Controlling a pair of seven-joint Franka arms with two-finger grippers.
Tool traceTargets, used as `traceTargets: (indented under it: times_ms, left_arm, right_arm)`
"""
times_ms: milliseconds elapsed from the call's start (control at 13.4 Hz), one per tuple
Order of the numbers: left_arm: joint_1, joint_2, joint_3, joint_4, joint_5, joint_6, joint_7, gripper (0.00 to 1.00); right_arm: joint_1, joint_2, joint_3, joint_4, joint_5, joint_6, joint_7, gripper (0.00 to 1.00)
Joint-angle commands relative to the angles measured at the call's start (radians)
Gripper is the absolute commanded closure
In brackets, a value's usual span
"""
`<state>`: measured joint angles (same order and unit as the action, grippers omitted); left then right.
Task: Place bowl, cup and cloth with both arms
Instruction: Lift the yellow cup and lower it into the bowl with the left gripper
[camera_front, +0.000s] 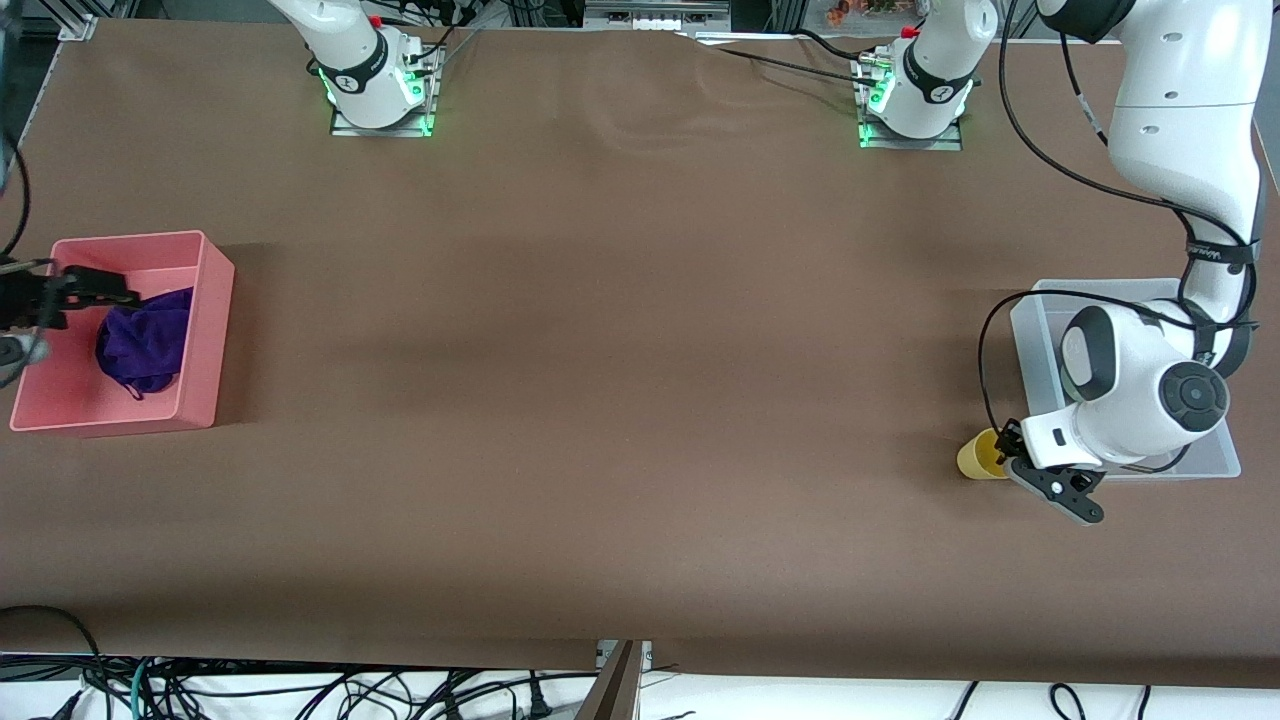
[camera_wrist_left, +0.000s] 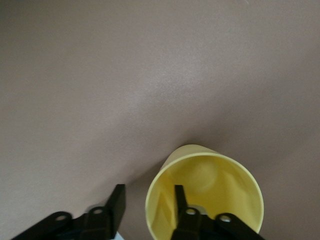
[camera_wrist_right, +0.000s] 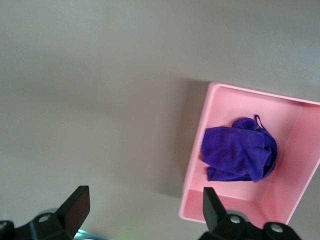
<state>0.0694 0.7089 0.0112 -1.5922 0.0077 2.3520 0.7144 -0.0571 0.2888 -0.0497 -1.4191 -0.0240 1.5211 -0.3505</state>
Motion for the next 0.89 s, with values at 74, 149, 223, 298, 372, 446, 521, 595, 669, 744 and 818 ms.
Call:
traceTargets:
  times_ms: [74,149,223,298,372,446,521,595,669,744,818]
  left_arm:
    - [-0.011,-0.016,0.006,0.001,-0.009,0.003,0.022,1.00]
    - [-0.011,-0.023,0.006,0.011,-0.009,-0.006,0.020,1.00]
    - [-0.011,-0.046,0.006,0.014,-0.008,-0.014,0.019,1.00]
    - [-0.011,-0.077,0.004,0.018,-0.003,-0.066,0.016,1.00]
    - [-0.010,-0.103,0.006,0.040,-0.002,-0.141,0.016,1.00]
    - [-0.004,-0.126,0.006,0.084,0.002,-0.248,0.017,1.00]
    - [0.009,-0.149,0.010,0.112,0.003,-0.366,0.020,1.00]
    - [0.030,-0.182,0.015,0.123,0.003,-0.463,0.043,1.00]
    - [0.064,-0.216,0.018,0.124,0.002,-0.518,0.093,1.00]
    - [0.094,-0.238,0.027,0.124,0.002,-0.534,0.159,1.00]
    - [0.119,-0.241,0.051,0.115,0.003,-0.534,0.239,1.00]
  right_arm:
    - [-0.013,-0.074,0.151,0.000,-0.068,-0.065,0.174,0.00]
    - [-0.012,-0.092,0.159,0.014,-0.067,-0.058,0.173,0.00]
    - [-0.012,-0.115,0.156,0.018,-0.067,-0.033,0.176,0.00]
    - [-0.012,-0.129,0.151,0.017,-0.065,0.015,0.171,0.00]
    - [-0.012,-0.137,0.149,0.015,-0.062,0.043,0.168,0.00]
    - [-0.015,-0.149,0.146,0.014,-0.060,0.045,0.168,0.00]
    - [-0.015,-0.149,0.143,0.012,-0.073,0.045,0.165,0.00]
    - [-0.017,-0.152,0.140,0.012,-0.086,0.022,0.163,0.00]
    - [-0.018,-0.166,0.122,-0.006,-0.079,-0.008,0.171,0.00]
    - [-0.018,-0.171,0.108,-0.014,-0.062,-0.034,0.179,0.00]
    - [-0.020,-0.175,0.106,-0.015,-0.039,-0.056,0.201,0.00]
